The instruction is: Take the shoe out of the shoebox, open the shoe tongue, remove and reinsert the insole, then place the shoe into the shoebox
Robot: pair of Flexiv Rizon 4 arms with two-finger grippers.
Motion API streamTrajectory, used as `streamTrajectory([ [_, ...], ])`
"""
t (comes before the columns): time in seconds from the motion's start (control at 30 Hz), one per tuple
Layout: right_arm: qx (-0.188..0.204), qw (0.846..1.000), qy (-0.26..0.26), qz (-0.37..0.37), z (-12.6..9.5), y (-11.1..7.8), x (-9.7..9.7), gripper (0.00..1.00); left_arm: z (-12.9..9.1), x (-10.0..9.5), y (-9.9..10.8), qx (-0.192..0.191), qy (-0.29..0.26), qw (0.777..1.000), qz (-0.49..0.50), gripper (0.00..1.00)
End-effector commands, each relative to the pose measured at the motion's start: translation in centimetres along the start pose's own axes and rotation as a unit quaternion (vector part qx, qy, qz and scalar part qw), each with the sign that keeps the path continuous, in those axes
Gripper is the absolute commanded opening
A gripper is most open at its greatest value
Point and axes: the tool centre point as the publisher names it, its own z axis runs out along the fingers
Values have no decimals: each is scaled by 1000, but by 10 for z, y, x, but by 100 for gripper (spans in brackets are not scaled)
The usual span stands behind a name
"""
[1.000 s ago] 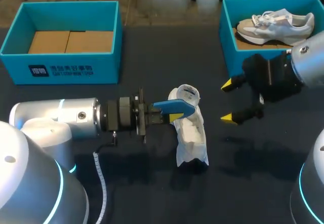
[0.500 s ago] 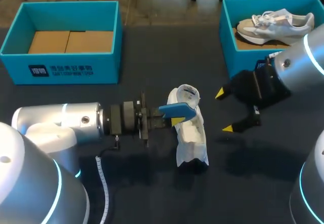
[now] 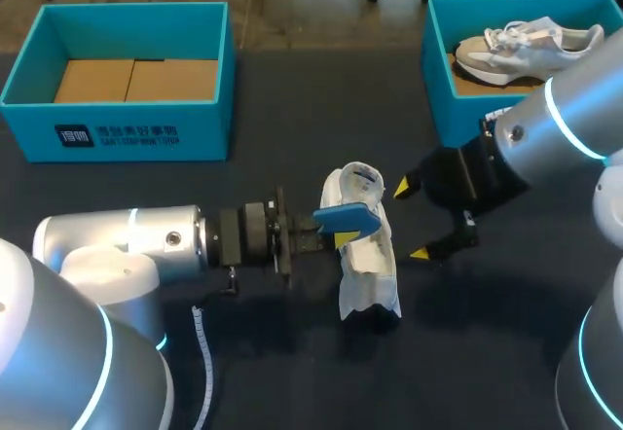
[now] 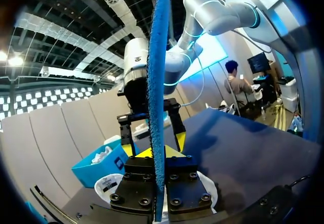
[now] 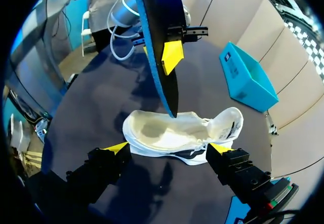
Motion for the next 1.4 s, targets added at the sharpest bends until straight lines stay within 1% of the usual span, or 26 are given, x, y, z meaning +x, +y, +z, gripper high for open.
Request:
streamTrajectory([
  [0.03,-5,1000,8,5,25,-8,-5,100,5,1,2,-4,-1,1000,1,0],
  [0.2,-10,1000,15,10,25,-22,0,100,8,3,1,-3,-3,1000,4,0],
  [0.3,-9,999,14,31,25,-27,0,100,10,5,-1,-3,-2,1000,-3,0],
  [0.37,-17,999,8,48,24,-28,1,100,11,7,-2,-8,-3,1000,1,0],
  [0.57,-17,999,8,48,24,-28,1,100,18,11,4,-14,-1,1000,10,0],
  [0.63,-17,999,8,48,24,-28,1,100,20,11,7,-10,-1,1000,12,0],
  [0.83,-17,999,8,48,24,-28,1,100,27,14,22,-21,0,1000,12,0],
  [1.07,-17,999,8,48,24,-28,1,100,30,19,35,-27,1,1000,7,0],
  [1.4,-17,999,8,48,24,-28,1,100,36,22,44,-37,5,999,12,0],
])
